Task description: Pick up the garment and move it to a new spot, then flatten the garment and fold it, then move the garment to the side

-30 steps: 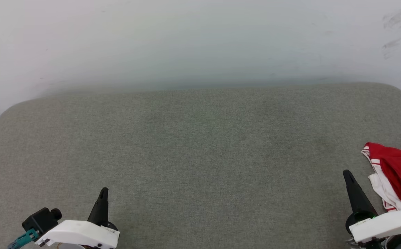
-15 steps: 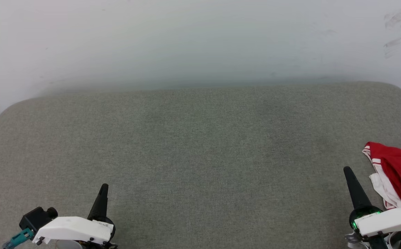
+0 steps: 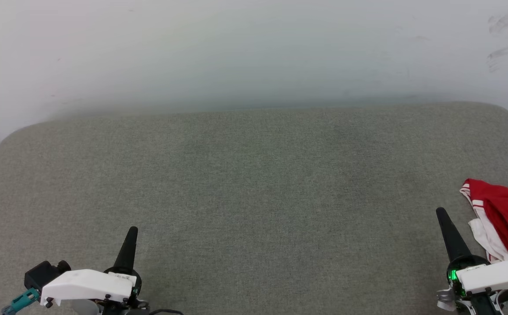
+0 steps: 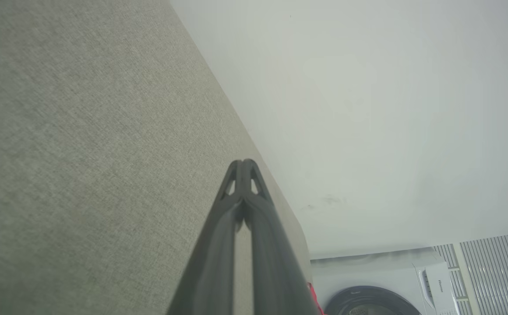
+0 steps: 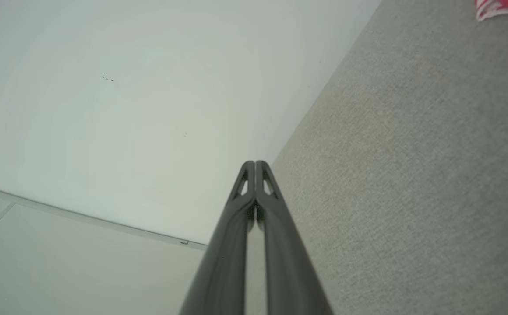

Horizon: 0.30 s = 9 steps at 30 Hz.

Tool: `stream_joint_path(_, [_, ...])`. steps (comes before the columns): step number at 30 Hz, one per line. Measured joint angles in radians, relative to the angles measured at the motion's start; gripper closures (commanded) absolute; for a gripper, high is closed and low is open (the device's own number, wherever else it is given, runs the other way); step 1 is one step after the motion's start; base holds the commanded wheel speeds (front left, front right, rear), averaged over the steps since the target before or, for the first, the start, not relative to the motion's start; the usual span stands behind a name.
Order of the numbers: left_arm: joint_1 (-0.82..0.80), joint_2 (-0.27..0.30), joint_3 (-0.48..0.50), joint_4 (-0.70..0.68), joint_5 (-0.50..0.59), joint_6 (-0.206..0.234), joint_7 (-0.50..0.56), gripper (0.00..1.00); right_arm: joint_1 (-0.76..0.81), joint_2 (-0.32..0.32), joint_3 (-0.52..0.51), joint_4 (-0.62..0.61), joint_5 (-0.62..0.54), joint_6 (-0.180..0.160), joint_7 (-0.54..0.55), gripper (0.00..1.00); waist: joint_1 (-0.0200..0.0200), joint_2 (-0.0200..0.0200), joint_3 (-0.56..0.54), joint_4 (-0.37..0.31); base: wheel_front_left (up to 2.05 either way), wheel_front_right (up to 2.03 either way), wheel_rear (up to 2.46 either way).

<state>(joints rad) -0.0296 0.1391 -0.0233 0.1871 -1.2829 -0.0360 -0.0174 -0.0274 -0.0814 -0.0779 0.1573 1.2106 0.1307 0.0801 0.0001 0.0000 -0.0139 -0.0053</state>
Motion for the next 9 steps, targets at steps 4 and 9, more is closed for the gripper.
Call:
stream_joint_path(4, [-0.008,-0.007,0.009,0.005,-0.033,-0.009,0.012,1.0,-0.009,0.002,-0.003,0.008,0.037,0.0,0.001,1.0,0.0,0.0,0.001,0.0,0.0,0.0,0.0])
stream_joint_path(9, [-0.016,-0.015,0.023,0.012,-0.07,-0.019,0.024,1.0,-0.017,0.005,-0.007,0.017,0.081,0.0,0.006,1.0,0.0,0.0,0.003,0.001,0.0,0.0,0.0])
